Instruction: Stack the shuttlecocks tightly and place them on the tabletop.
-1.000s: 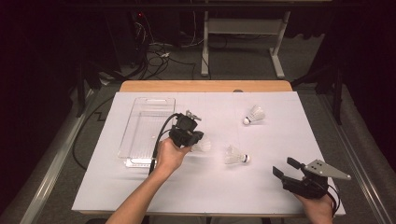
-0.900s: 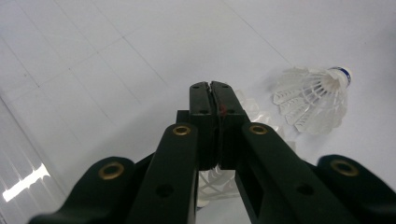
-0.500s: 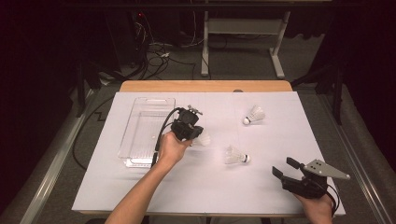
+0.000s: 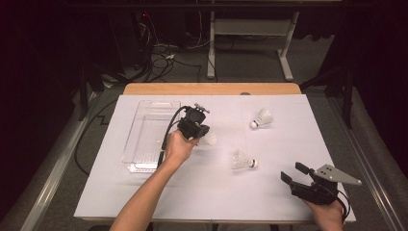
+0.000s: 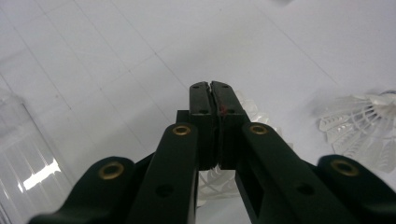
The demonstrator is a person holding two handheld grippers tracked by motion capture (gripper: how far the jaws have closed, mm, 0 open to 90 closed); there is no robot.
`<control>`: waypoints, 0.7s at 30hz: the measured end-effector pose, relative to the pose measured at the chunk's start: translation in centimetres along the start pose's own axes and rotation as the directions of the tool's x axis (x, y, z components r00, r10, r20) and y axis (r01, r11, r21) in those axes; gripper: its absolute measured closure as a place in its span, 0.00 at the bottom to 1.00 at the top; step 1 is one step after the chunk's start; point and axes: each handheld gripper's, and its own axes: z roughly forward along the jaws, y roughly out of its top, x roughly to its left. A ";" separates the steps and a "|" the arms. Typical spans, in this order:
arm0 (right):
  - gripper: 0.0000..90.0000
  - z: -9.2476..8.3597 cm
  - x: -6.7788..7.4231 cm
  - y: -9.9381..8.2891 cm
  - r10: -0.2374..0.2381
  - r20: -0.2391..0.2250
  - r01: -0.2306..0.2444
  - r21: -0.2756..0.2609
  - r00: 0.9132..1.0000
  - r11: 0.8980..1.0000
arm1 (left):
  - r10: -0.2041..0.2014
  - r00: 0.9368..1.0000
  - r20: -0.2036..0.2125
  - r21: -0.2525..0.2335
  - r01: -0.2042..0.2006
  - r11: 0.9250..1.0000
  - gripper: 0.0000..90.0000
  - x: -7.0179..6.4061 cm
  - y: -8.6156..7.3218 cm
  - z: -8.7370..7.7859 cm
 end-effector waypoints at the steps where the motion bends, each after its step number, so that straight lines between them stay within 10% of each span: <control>1: 0.34 0.0 0.0 0.0 -0.004 0.000 0.004 0.001 1.000 1.000 | 0.004 1.000 -0.001 0.000 -0.004 1.000 0.98 0.0 0.2 0.0; 21: 0.34 0.5 0.0 0.2 -0.013 -0.018 0.013 0.003 1.000 1.000 | 0.008 0.999 -0.033 0.012 -0.008 1.000 0.97 0.4 1.5 2.5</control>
